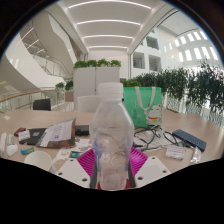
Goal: Pour water
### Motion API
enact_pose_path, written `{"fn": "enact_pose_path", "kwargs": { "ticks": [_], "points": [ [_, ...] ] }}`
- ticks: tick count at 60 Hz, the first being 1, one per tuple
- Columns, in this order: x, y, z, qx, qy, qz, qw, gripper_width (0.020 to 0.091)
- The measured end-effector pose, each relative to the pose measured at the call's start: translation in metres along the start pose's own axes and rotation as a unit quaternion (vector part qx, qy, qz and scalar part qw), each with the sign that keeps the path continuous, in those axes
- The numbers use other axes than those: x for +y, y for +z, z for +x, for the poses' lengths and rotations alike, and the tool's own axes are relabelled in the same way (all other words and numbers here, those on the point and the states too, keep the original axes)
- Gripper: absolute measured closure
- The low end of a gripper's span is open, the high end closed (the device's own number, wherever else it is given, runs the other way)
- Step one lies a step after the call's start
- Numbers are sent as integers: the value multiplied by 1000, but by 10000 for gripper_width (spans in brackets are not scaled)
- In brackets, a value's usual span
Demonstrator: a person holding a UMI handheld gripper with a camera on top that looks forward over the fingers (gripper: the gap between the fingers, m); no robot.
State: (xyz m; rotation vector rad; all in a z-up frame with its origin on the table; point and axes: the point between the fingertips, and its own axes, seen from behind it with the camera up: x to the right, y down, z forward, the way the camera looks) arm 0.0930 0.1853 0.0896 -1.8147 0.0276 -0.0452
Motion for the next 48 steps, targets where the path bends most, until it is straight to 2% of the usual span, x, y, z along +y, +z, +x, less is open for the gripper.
{"fn": "enact_pose_path", "kwargs": {
  "ticks": [4, 9, 11, 19, 22, 26, 29, 34, 48],
  "points": [
    [13, 8, 0, -1, 10, -7, 1000, 661],
    [39, 18, 7, 1, 14, -31, 999, 659],
    [34, 15, 10, 2, 22, -16, 1000, 660],
    [34, 18, 7, 7, 14, -23, 1000, 660],
    [32, 11, 2, 11, 16, -26, 999, 629],
    [36, 8, 4, 16, 23, -48, 998, 568],
    [39, 1, 7, 22, 27, -65, 997, 473],
    [28, -20, 3, 20, 28, -69, 997, 261],
    [-11, -126, -13, 33, 38, -78, 996, 265]
  ]
}}
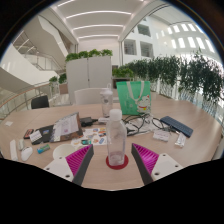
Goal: Pour water
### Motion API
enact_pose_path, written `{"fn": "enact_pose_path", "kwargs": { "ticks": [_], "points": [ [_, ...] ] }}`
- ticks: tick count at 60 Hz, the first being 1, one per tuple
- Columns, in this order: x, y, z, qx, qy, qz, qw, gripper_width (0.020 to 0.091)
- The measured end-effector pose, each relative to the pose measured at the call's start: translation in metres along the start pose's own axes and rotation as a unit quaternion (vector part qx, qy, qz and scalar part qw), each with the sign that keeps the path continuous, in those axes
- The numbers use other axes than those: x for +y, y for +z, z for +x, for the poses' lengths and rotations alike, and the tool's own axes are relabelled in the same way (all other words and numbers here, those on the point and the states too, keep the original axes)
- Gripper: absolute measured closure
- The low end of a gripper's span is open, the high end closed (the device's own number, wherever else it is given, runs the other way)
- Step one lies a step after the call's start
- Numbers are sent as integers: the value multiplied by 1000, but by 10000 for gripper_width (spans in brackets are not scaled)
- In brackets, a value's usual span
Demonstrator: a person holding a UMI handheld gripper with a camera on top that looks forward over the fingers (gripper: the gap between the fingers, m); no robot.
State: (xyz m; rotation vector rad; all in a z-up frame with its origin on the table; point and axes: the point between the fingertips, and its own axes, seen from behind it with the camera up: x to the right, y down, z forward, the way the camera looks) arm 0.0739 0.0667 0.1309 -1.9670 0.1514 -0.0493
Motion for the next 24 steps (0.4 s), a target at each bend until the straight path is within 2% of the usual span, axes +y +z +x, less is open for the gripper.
{"fn": "enact_pose_path", "kwargs": {
  "ticks": [8, 14, 24],
  "points": [
    [-23, -82, -21, 2, -4, 10, 1000, 263],
    [-35, -140, -46, -4, -17, 31, 999, 264],
    [-28, -224, -70, 11, -39, 35, 999, 266]
  ]
}}
